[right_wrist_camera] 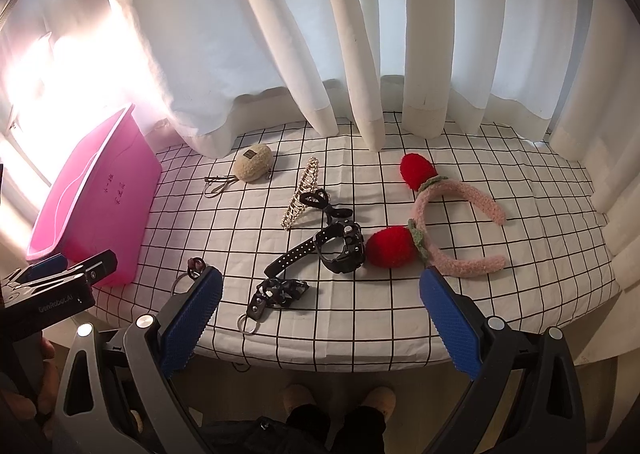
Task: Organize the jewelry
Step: 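Move the right tool to the pink headband and close on its band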
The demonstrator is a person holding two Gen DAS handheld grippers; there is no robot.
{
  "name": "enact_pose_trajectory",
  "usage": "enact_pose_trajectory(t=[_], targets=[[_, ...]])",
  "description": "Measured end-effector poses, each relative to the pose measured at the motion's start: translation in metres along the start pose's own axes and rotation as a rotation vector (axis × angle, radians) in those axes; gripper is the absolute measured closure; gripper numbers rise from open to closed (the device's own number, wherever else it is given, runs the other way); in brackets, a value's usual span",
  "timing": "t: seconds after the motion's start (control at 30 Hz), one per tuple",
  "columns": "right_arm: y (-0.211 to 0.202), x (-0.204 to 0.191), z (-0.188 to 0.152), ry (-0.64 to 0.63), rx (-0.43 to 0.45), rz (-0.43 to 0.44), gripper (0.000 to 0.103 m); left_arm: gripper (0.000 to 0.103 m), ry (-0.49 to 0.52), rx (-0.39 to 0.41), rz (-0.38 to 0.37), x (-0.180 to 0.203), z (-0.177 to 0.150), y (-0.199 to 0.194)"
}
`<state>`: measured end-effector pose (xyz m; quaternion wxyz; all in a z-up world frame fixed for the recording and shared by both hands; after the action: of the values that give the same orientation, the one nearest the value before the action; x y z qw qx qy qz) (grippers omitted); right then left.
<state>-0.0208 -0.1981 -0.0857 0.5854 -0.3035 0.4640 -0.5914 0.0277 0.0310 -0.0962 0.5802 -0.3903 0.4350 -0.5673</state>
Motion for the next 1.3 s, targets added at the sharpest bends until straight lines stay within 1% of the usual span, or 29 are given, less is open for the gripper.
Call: enact_pose_trajectory(t=[0.1, 0.23, 0.33, 0.43, 0.5, 0.57, 0.67, 0.77, 0.9, 1.0, 1.1, 1.17, 1.23, 1.3], targets=[[0.012, 0.002, -0.008, 0.022, -0.020, 0.037, 0.009, 0.006, -0.022, -0.014, 0.024, -0.020, -0.011, 0.013], [0.032, 0.005, -0.022, 0.055, -0.040, 0.083, 0.009, 0.006, -0.054, -0.047, 0.035, -0.041, -0.027, 0.034], [0.044, 0.009, -0.032, 0.079, -0.038, 0.100, 0.009, 0.006, -0.048, -0.072, 0.021, -0.044, -0.036, 0.049], [0.051, 0.014, -0.040, 0.089, -0.012, 0.109, 0.009, 0.006, -0.028, -0.068, 0.005, -0.041, -0.041, 0.061], [0.056, 0.018, -0.045, 0.088, -0.012, 0.080, 0.009, 0.006, -0.010, -0.063, -0.010, -0.036, -0.043, 0.071], [0.059, 0.026, -0.050, 0.082, -0.014, 0.032, 0.009, 0.006, 0.013, -0.059, -0.026, -0.029, -0.043, 0.081], [0.062, 0.044, -0.056, 0.105, -0.019, -0.030, 0.009, 0.006, 0.039, -0.063, -0.048, -0.019, -0.043, 0.096], [0.061, 0.067, -0.055, 0.145, 0.004, -0.068, 0.009, 0.006, 0.043, -0.064, -0.065, -0.011, -0.044, 0.107], [0.067, 0.098, -0.052, 0.169, 0.009, -0.103, 0.009, 0.006, 0.023, -0.061, -0.057, -0.006, -0.047, 0.117], [0.074, 0.112, -0.047, 0.138, 0.022, -0.106, 0.009, 0.006, -0.014, -0.037, -0.059, -0.006, -0.048, 0.121], [0.086, 0.117, -0.044, 0.072, 0.031, -0.101, 0.009, 0.006, -0.050, -0.014, -0.041, -0.004, -0.049, 0.127], [0.095, 0.117, -0.041, 0.029, 0.026, -0.080, 0.009, 0.006, -0.070, 0.000, -0.026, -0.003, -0.050, 0.129], [0.098, 0.117, -0.034, -0.003, 0.047, -0.063, 0.009, 0.006, -0.088, 0.017, -0.024, -0.002, -0.050, 0.132], [0.099, 0.118, -0.026, -0.031, 0.068, -0.045, 0.009, 0.006, -0.099, 0.017, -0.017, -0.001, -0.051, 0.138]])
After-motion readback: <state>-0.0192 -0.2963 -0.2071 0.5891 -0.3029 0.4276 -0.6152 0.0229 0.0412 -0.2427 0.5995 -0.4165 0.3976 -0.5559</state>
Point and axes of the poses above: each gripper's, at about its wrist camera, not at the fingertips, and y roughly the way its jaws point, x to its right, z to its top, the point moved 9 cm from there along y, roughly the way its jaws point, and after that the axes turned 11 degrees about -x, right-handed, at the moved point
